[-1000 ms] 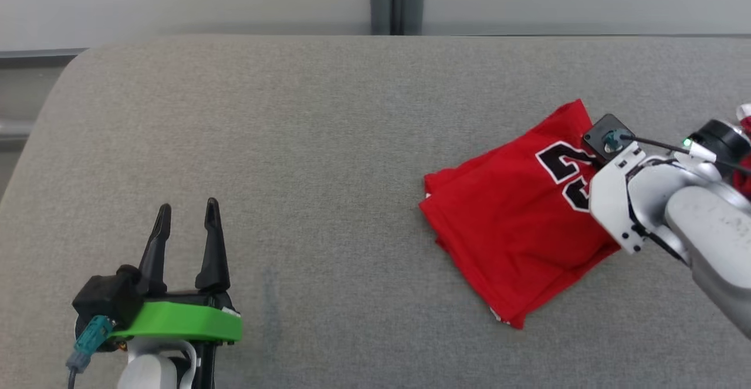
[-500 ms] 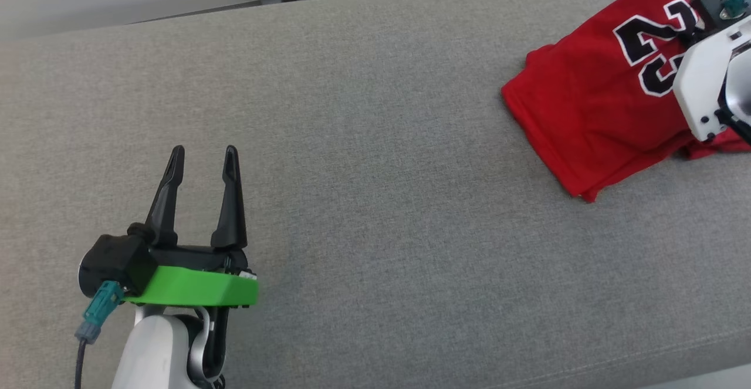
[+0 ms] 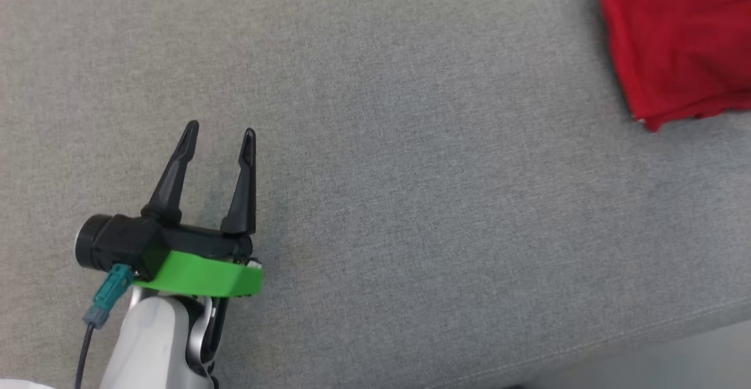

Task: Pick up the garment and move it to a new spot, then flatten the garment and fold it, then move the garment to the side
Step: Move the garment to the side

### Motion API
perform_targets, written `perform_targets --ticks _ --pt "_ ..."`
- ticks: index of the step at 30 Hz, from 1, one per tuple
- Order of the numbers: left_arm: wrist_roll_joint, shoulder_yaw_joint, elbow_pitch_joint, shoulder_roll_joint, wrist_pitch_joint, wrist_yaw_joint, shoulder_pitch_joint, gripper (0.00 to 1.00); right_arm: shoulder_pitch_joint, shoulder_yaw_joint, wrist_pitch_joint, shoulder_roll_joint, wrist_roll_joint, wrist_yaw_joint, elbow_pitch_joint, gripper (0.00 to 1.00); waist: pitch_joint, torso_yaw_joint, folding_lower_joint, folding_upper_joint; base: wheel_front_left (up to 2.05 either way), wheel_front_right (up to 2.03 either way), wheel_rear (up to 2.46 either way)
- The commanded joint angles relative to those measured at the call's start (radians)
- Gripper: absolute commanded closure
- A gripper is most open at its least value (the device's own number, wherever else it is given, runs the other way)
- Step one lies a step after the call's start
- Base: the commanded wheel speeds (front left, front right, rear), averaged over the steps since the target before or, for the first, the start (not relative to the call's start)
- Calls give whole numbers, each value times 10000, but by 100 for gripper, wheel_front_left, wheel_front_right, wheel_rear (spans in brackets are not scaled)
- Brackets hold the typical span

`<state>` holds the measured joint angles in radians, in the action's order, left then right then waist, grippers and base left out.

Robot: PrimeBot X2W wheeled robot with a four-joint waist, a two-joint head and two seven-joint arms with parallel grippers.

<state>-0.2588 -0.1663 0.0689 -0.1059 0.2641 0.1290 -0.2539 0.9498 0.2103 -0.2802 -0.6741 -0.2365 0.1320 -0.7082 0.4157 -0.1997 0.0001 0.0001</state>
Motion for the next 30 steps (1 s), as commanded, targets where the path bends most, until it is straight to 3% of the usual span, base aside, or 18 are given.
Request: perform_targets --ticks 1,9,10,11,15,20,25,30 --pt "59 3 -77 -152 -6 30 -241 0 -5 -486 141 -97 322 -28 -152 100 479 296 -1 -1 0 0 0" --pt "122 -86 -458 -469 -6 30 -357 0 -588 -3029 698 54 2016 -27 -661 100 967 764 -1 -1 0 0 0" --pt "125 -94 -490 -488 -6 30 -355 0 -672 -3196 660 70 2329 -27 -672 38 1003 787 -1 -1 0 0 0" --pt "121 -98 -509 -507 -5 30 -340 0 -766 -3395 610 154 2636 -27 -676 0 1020 801 -1 -1 0 0 0" --pt "112 -159 -462 -494 -5 30 -344 0 -1087 -4508 1094 264 4145 -27 -182 0 977 857 -1 -1 0 0 0" --pt "92 -160 -375 -368 -6 30 -307 0 -1383 -5342 1915 1189 5509 -27 737 0 582 867 -1 -1 0 0 0" --pt "41 68 -228 -172 -6 30 -28 0 -1695 -5035 3052 2076 5490 -27 1205 0 -73 895 -1 -1 0 0 0" --pt "-60 387 -3 53 -6 30 259 0 -2445 -4662 4368 3113 4233 -27 1627 0 -847 1031 -1 -1 0 0 0"
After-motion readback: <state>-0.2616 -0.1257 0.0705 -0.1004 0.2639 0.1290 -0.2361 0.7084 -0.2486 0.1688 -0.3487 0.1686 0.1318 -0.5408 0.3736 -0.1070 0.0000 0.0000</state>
